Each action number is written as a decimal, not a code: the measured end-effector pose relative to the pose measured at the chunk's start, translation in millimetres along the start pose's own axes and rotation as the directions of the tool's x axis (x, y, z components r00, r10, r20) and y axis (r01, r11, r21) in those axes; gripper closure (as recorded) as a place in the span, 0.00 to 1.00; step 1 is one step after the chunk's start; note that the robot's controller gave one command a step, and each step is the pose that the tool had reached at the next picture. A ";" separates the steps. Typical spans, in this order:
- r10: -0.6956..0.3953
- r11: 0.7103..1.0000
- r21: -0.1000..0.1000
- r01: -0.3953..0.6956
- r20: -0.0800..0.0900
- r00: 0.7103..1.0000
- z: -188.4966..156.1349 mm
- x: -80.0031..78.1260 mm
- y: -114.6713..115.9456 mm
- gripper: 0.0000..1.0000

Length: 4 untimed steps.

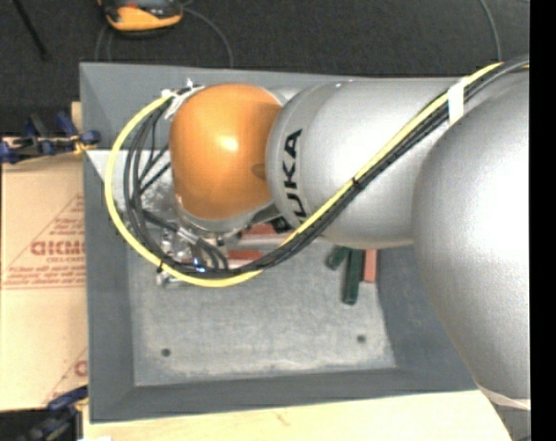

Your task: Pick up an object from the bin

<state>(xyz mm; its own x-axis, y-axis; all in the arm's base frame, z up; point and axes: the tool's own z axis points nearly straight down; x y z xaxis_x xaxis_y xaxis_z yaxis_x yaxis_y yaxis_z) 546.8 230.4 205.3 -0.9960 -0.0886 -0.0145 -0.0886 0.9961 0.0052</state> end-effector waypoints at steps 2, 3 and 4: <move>0.110 0.994 -0.001 -0.110 0.002 0.994 -13.3 -11.8 -10.2 1.00; 0.138 0.990 0.006 -0.138 -0.010 0.990 44.2 14.9 -32.6 1.00; 0.168 0.986 0.011 -0.168 -0.020 0.986 67.7 19.8 -38.9 1.00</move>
Offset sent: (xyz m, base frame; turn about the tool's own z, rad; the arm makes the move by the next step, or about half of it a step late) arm 0.0164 -0.0135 -0.0484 0.2100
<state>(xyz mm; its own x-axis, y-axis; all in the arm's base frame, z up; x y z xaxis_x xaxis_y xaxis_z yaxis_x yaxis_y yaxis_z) 531.5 190.3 137.1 -0.9968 0.0801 0.0068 0.0801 0.9968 -0.0031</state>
